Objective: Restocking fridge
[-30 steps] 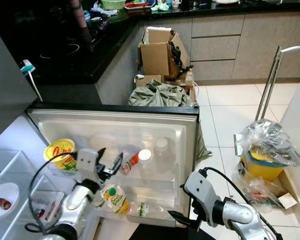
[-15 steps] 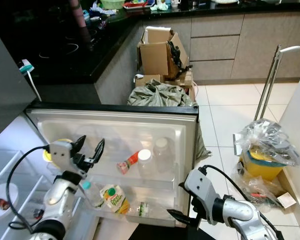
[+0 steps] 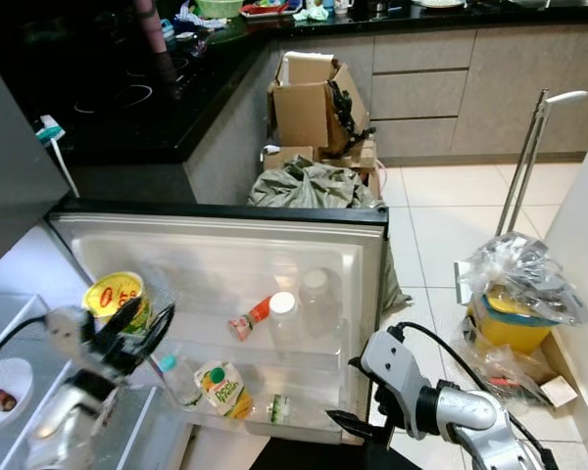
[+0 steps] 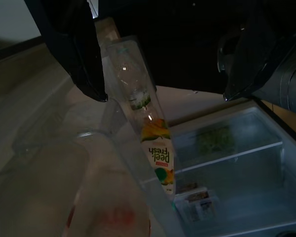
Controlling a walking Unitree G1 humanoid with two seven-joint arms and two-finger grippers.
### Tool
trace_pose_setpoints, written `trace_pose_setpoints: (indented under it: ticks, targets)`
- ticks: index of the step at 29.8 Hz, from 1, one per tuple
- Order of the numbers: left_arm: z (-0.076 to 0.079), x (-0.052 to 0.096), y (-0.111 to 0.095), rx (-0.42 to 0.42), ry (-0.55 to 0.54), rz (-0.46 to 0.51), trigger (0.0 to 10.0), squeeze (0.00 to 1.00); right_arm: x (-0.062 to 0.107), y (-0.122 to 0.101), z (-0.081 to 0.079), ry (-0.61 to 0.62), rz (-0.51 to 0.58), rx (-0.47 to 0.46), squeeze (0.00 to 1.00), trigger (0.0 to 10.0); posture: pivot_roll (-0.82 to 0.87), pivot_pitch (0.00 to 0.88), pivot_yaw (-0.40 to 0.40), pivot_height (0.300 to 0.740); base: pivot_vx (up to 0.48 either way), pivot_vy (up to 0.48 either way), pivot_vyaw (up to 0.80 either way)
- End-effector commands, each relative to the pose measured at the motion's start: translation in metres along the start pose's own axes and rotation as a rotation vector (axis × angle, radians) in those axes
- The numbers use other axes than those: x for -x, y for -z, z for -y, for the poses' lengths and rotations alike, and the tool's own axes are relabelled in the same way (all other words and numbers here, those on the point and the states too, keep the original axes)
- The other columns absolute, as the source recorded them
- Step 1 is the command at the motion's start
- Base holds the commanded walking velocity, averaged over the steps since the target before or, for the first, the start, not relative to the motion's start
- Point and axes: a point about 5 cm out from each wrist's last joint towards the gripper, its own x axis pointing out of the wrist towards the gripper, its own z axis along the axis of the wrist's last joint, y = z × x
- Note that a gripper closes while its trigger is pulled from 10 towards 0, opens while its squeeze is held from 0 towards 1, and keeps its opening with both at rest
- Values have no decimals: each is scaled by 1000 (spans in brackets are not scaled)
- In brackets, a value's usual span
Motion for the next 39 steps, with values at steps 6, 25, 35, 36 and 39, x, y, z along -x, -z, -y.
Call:
trace_pose_setpoints:
  ticks: [6,25,35,36,39]
  targets:
    - [3,33,5,157,177,-100,10000,0,-4,2,-1,-30,-2,-14,0,10000,-112,44,62,740,0,0,0]
    - [33,106,87,305,178,-656,10000,0,-4,-9,-3,-51,63,-21,0,10000,-134,34,77,740,0,0,0]
    - [38,132,113,254,-11,-854,10000,0,-2,-16,-2,-59,91,-21,0,10000,-142,29,83,740,0,0,0]
    - [40,135,118,236,-45,-898,10000,0,-2,-14,-3,-60,82,-24,0,10000,-144,29,84,740,0,0,0]
    - [43,140,124,206,-86,-956,10000,0,-3,-10,-5,-61,68,-29,0,10000,-144,29,84,740,0,0,0]
